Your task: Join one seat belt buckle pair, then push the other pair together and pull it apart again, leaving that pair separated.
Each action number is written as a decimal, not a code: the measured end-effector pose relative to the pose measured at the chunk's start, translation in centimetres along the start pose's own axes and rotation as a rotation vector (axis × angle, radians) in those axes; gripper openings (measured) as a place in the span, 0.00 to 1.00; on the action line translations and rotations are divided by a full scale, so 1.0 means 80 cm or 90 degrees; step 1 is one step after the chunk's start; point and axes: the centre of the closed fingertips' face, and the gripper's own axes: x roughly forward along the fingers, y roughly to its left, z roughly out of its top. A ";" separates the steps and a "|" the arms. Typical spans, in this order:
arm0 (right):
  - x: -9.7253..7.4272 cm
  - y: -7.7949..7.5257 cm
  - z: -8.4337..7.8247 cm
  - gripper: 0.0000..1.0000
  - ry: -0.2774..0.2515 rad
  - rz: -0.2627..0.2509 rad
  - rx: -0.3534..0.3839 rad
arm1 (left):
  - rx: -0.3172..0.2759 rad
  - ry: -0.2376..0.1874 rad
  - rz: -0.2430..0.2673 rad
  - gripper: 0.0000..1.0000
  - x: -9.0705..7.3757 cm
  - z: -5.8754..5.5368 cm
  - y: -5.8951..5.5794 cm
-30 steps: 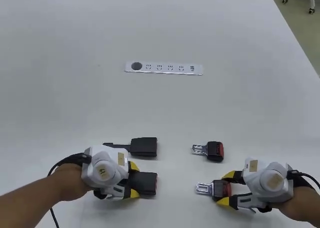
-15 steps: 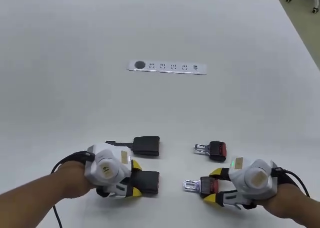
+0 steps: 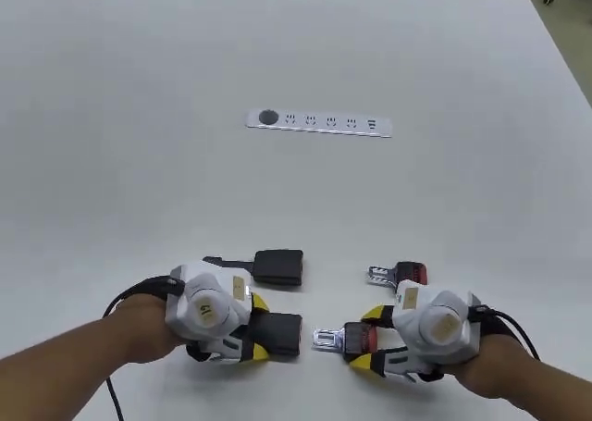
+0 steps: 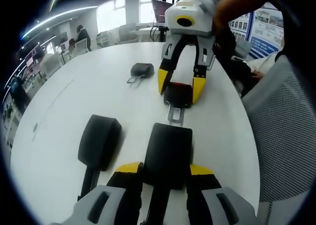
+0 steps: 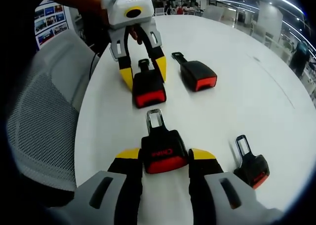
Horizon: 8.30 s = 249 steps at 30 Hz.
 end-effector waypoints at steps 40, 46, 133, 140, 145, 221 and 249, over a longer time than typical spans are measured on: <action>0.024 0.012 0.045 0.33 -0.036 0.004 0.004 | 0.025 0.021 -0.022 0.34 -0.004 0.003 -0.002; 0.027 0.015 0.052 0.33 -0.035 0.016 -0.002 | 0.047 0.032 -0.041 0.34 -0.005 0.000 0.000; 0.030 0.032 0.047 0.34 -0.091 0.024 -0.067 | 0.029 -0.027 -0.045 0.36 -0.006 -0.004 -0.018; 0.029 0.035 0.046 0.58 -0.100 0.017 -0.019 | 0.003 -0.004 -0.039 0.40 -0.006 0.000 -0.018; 0.018 0.029 0.051 0.76 -0.125 -0.007 0.021 | -0.022 -0.005 -0.023 0.70 -0.008 0.005 -0.016; -0.116 -0.124 -0.016 0.75 -0.156 -0.133 0.117 | -0.019 -0.065 0.067 0.68 -0.051 0.071 0.099; -0.063 -0.138 -0.049 0.50 -0.071 -0.038 0.066 | 0.025 -0.007 -0.012 0.56 0.010 0.019 0.117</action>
